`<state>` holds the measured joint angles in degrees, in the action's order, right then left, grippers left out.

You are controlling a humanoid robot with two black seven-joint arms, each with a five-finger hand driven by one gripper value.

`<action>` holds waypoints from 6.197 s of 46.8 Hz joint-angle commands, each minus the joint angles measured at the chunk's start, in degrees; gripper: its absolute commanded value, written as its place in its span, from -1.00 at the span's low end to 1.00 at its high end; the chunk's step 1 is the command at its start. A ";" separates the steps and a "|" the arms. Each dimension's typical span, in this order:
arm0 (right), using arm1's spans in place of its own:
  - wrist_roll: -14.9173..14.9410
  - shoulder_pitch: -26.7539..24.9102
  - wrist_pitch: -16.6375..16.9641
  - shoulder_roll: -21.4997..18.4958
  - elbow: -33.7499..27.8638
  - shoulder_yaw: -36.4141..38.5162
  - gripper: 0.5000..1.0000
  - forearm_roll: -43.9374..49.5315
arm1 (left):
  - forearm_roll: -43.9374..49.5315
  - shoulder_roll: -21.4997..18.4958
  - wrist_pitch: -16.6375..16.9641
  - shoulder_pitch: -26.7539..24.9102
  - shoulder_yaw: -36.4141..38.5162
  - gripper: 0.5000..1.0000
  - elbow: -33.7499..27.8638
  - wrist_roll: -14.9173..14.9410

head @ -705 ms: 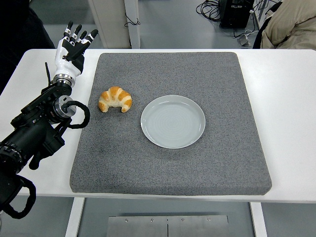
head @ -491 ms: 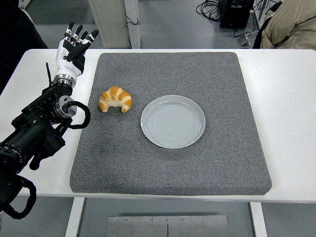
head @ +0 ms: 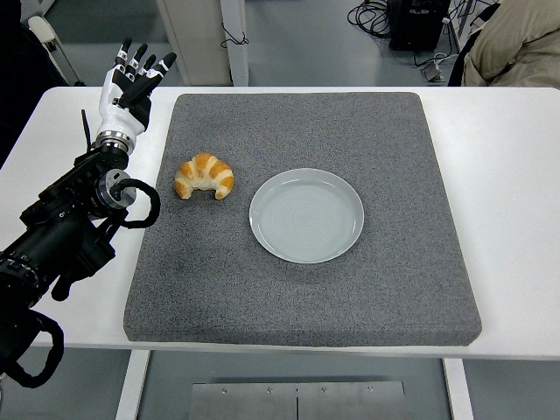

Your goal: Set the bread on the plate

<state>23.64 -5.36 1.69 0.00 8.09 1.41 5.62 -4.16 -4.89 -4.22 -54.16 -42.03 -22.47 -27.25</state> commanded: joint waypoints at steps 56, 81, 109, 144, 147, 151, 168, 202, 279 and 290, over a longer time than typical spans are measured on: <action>0.00 0.00 -0.02 0.00 0.00 0.00 1.00 0.00 | -20.87 -19.54 0.70 -7.10 30.87 0.88 -21.56 3.25; 0.00 0.00 -0.02 0.00 0.00 0.00 1.00 0.00 | -47.24 -24.64 0.61 -7.98 30.96 0.88 -27.80 5.71; 0.00 0.00 -0.02 0.00 0.00 0.00 1.00 0.00 | -56.40 -27.28 0.88 -10.09 35.61 0.88 -29.73 9.23; 0.00 0.00 -0.02 0.00 0.00 0.00 1.00 0.00 | -56.48 -22.88 12.04 -9.04 43.09 0.88 -29.73 9.06; 0.00 0.00 -0.02 0.00 0.00 0.00 1.00 0.00 | -56.57 -22.09 12.04 -8.77 43.17 0.88 -29.73 9.14; 0.00 0.00 -0.02 0.00 0.00 0.00 1.00 0.00 | -56.57 -22.09 12.30 -8.95 44.49 0.88 -29.73 9.14; 0.00 0.00 -0.02 0.00 0.00 0.00 1.00 0.09 | -56.66 -22.09 13.80 -9.56 47.22 0.86 -28.94 9.14; 0.00 0.00 -0.02 0.00 0.00 0.00 1.00 0.00 | -56.66 -19.10 13.88 -9.21 47.57 0.49 -24.90 9.14; 0.00 0.00 -0.02 0.00 0.00 0.00 1.00 0.00 | -59.56 -23.14 8.26 -27.67 47.57 -0.55 -24.99 5.89; 0.00 0.00 -0.02 0.00 0.00 0.08 1.00 0.09 | -59.65 -23.15 7.21 -31.18 47.57 -0.55 -24.99 5.98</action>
<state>23.64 -5.36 1.67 0.00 8.07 1.42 5.63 -63.77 -27.98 3.49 -84.22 5.49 -47.46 -21.29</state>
